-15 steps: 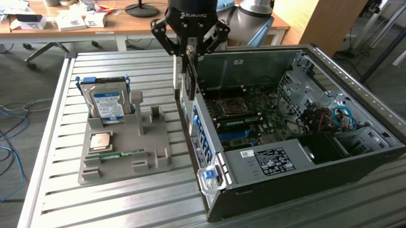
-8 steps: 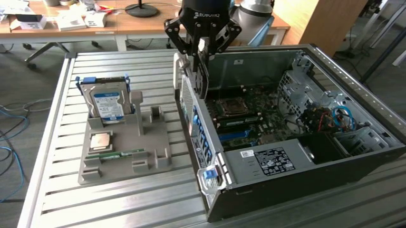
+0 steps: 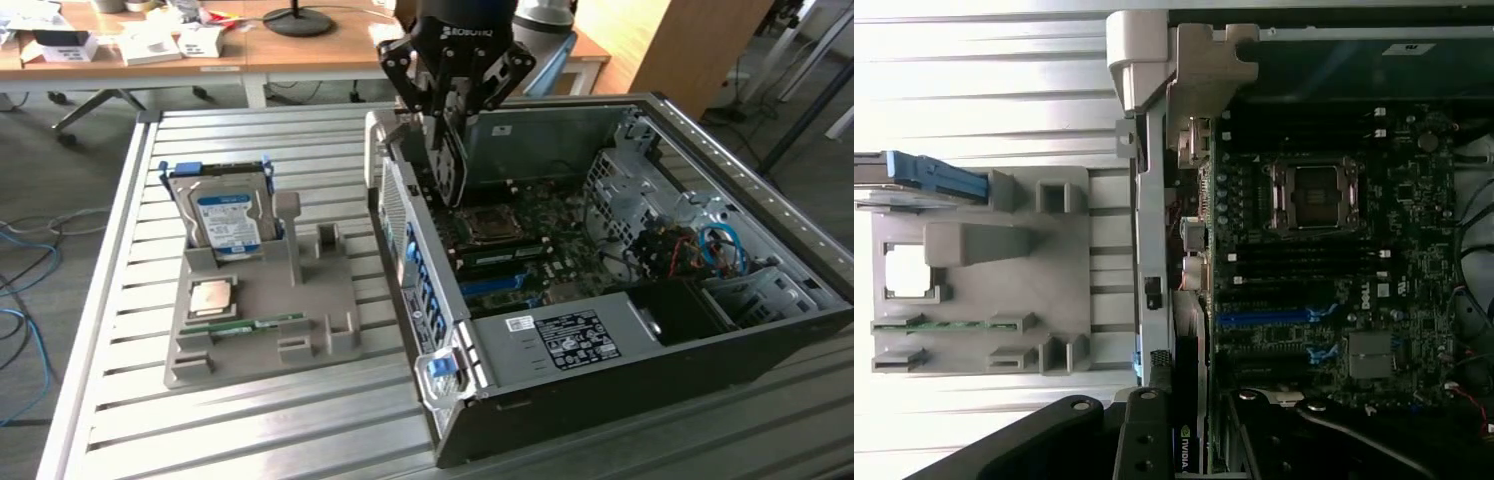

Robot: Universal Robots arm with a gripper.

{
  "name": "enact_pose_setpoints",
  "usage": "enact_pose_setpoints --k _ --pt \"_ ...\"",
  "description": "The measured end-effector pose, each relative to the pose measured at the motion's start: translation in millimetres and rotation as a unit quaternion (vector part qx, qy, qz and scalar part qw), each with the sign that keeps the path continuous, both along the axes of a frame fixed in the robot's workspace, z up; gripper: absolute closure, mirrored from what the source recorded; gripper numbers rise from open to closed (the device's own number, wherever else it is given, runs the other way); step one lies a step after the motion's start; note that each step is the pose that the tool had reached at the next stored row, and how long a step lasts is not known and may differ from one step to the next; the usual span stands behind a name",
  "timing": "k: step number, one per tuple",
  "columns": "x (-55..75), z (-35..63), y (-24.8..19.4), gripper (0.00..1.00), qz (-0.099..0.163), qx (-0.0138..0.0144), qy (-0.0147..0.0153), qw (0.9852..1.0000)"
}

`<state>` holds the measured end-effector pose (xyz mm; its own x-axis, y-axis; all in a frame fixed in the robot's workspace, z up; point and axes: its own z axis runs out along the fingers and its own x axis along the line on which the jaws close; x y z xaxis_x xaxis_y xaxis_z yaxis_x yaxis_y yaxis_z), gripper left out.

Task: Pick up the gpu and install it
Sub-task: 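Pick up the gpu and move the gpu toward the slot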

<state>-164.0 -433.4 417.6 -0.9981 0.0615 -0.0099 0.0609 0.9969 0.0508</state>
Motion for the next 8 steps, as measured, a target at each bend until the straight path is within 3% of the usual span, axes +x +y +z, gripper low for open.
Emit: enact_pose_setpoints --k 8 --pt "27.1 0.0 -0.3 0.74 0.0 0.0002 0.0002 1.0"
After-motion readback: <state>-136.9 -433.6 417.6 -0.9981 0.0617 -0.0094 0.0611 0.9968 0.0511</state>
